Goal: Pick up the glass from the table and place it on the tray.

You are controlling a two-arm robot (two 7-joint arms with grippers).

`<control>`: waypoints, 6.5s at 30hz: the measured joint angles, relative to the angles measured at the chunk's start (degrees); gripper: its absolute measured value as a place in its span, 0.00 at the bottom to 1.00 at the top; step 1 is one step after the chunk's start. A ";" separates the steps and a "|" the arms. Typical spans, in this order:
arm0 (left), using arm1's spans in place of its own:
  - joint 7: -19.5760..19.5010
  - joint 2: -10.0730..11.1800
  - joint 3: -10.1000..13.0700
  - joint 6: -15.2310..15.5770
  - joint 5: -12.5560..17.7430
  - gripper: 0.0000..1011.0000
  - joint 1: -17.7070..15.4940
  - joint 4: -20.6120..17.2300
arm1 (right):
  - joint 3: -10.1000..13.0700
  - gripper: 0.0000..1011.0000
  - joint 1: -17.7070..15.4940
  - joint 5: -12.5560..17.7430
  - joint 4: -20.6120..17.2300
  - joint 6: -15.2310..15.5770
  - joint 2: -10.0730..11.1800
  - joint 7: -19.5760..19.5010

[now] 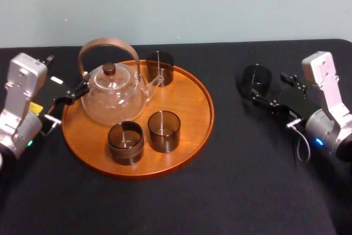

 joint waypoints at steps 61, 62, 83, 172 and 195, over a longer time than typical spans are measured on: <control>0.00 0.00 0.00 0.00 0.00 1.00 0.00 0.00 | -3.08 0.99 10.54 -1.76 13.04 -1.32 -3.67 0.78; 0.00 0.00 0.00 0.00 0.00 1.00 0.00 0.00 | -3.07 0.99 10.52 -1.75 13.02 -1.32 -3.66 0.78; 0.00 0.00 0.00 0.00 0.00 1.00 0.00 0.00 | -3.02 0.90 10.42 -1.65 12.86 -1.28 -3.59 0.80; 0.00 0.00 0.00 0.00 0.00 1.00 0.00 0.00 | -15.19 0.90 14.06 -1.05 9.41 -1.39 -7.73 6.42; 0.00 0.00 0.00 0.00 0.00 1.00 0.00 0.00 | -16.35 0.90 14.91 -1.97 12.72 -2.54 -9.05 6.32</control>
